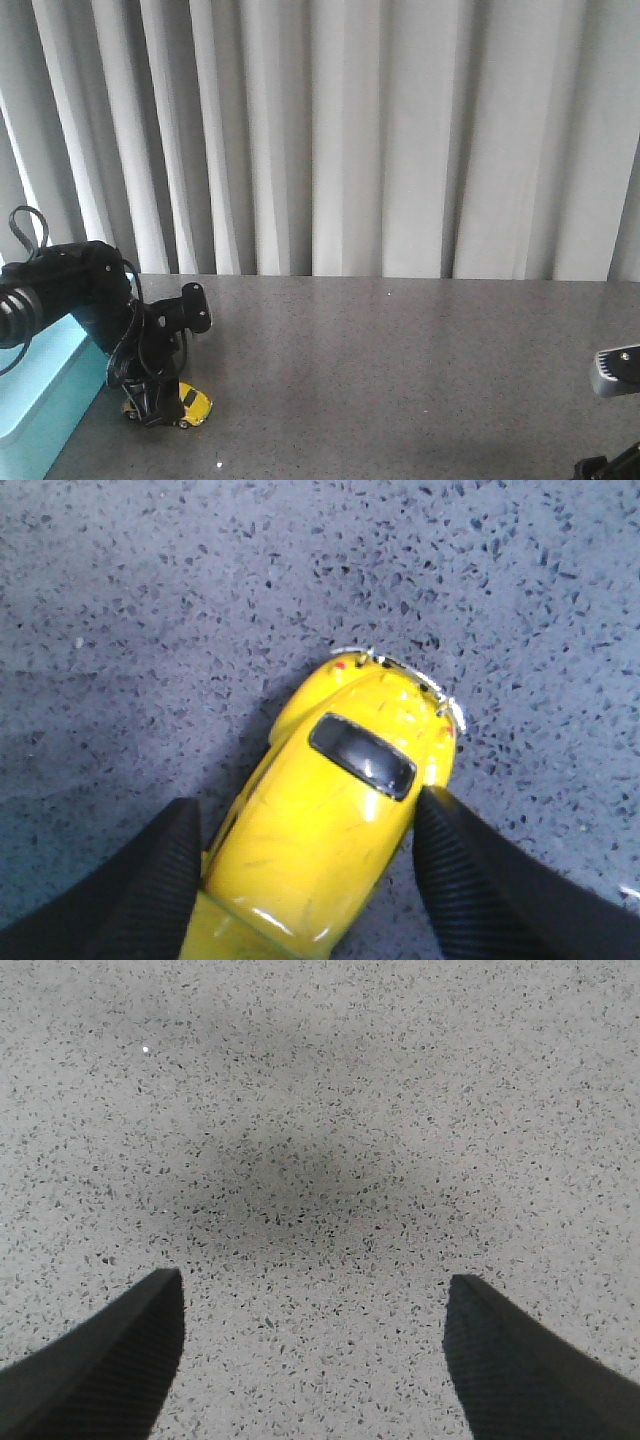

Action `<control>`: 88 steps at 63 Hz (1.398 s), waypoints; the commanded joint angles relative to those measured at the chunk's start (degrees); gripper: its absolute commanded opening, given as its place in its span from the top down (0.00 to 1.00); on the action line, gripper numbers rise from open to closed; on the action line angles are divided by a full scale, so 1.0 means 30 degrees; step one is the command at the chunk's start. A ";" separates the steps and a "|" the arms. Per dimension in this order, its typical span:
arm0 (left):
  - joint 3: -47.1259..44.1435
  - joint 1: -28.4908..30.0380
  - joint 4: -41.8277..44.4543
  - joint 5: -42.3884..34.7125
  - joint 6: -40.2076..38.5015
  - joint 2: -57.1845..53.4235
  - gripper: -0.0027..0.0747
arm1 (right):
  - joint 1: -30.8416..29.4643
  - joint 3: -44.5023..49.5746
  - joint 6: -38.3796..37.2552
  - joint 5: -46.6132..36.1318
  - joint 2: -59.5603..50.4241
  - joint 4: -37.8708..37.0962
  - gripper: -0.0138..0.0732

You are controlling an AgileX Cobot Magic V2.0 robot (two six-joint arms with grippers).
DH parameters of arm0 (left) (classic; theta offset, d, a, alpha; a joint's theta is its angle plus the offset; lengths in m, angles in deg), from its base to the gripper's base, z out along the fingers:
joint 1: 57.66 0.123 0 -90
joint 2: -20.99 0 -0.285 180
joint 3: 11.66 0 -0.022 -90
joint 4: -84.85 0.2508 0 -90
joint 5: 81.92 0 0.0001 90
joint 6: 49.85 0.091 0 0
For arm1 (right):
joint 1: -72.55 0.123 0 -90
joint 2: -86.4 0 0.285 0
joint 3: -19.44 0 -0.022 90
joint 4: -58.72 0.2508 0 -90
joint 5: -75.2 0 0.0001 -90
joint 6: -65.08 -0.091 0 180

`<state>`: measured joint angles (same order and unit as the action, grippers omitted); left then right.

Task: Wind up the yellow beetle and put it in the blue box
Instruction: 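Grasp the yellow car with the left gripper, then lift the car and carry it over the light-blue box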

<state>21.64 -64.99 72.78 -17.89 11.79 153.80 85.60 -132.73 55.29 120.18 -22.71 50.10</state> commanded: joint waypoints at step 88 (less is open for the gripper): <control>0.0343 0.6733 0.0487 -0.2434 -1.3018 -0.6743 0.64 | 0.0009 -0.0458 0.0018 -0.0805 -0.0365 -0.0347 0.24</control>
<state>21.13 -46.53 75.41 -20.84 -25.53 137.01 85.60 -132.73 55.29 120.34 -22.71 50.10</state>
